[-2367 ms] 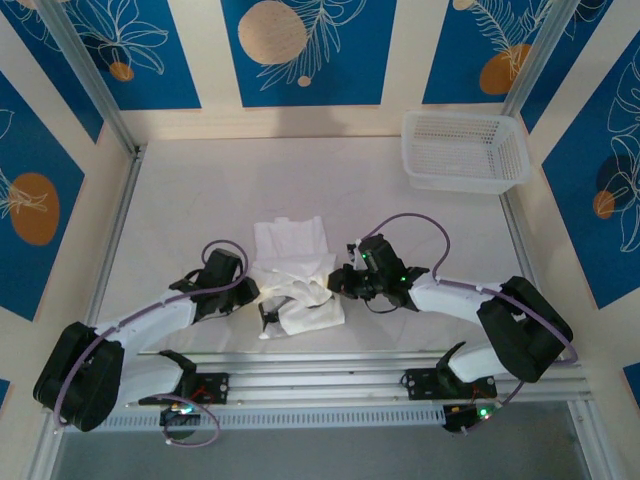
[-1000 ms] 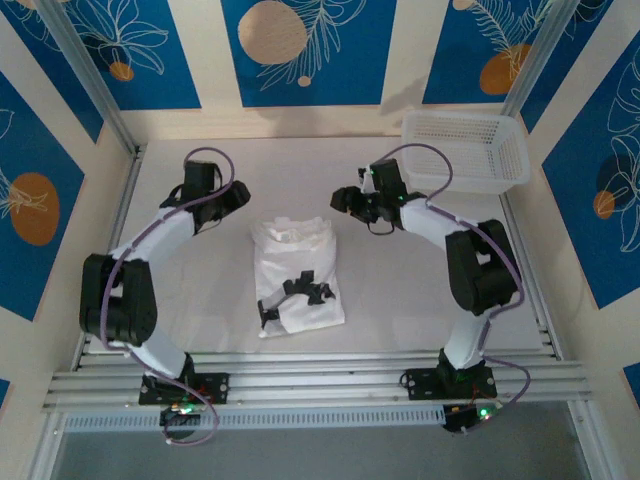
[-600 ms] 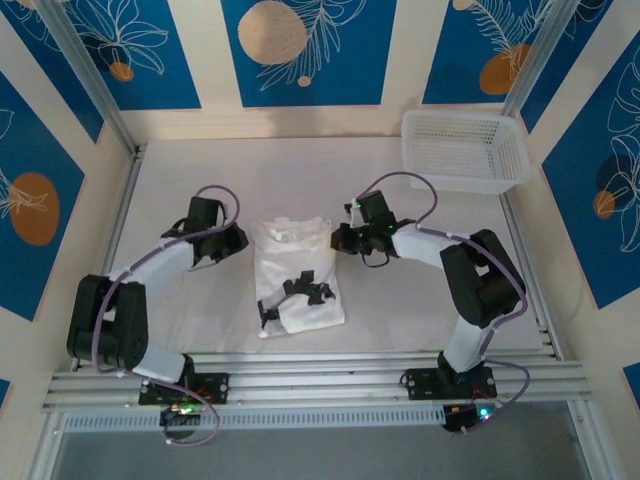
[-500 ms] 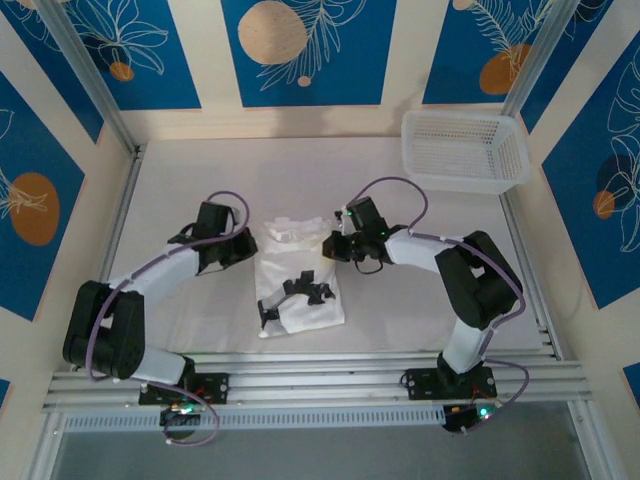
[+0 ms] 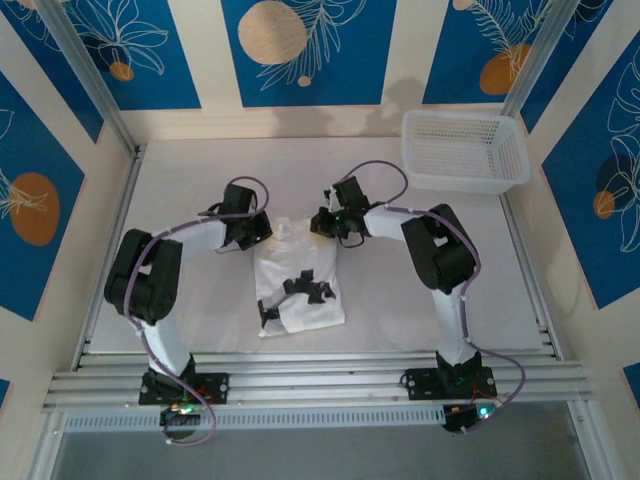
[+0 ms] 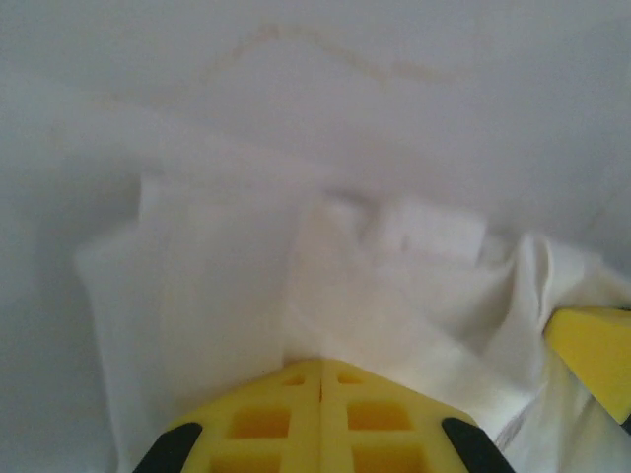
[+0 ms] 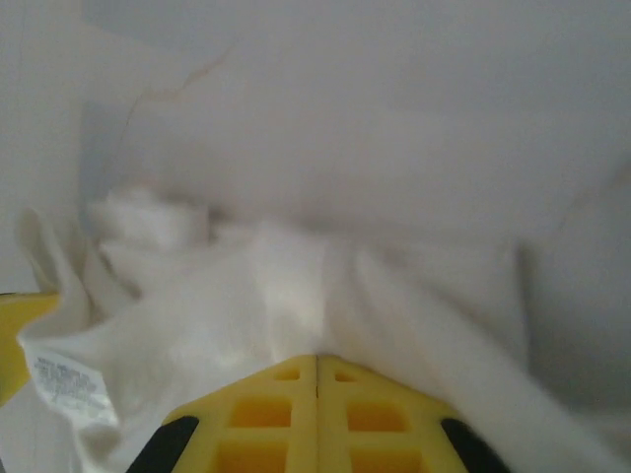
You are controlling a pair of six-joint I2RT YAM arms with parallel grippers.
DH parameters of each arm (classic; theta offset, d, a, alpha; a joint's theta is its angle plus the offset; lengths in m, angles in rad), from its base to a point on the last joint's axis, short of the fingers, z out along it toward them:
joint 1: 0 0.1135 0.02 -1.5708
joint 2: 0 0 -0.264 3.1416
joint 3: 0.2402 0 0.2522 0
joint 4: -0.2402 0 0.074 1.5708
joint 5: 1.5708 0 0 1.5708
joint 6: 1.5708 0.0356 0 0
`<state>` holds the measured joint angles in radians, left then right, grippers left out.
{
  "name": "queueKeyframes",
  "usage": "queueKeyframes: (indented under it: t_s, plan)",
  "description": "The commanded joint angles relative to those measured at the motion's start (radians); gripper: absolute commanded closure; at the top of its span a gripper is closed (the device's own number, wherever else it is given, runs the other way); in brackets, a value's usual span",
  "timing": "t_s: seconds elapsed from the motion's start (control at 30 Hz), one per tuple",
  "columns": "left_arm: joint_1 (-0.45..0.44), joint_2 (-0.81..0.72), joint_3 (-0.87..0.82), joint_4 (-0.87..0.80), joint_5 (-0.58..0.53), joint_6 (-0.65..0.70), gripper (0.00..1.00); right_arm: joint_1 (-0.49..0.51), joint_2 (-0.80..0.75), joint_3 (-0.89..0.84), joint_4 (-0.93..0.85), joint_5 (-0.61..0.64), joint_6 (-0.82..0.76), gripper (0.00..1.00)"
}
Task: Fold the inside-out t-shirt
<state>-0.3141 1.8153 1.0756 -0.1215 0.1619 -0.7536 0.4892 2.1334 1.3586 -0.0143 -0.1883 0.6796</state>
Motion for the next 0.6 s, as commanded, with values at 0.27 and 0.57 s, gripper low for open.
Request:
queueKeyframes:
  t_s: [0.27, 0.57]
  plan:
    - [0.093, -0.155, -0.024, -0.016, 0.005, 0.082, 0.49, -0.025, -0.207, -0.023, -0.155, 0.039, -0.106, 0.65]
    - [0.095, -0.131, -0.016, -0.145, 0.013, 0.183, 0.34, -0.110, -0.263, -0.214, -0.037, 0.012, -0.116, 0.47]
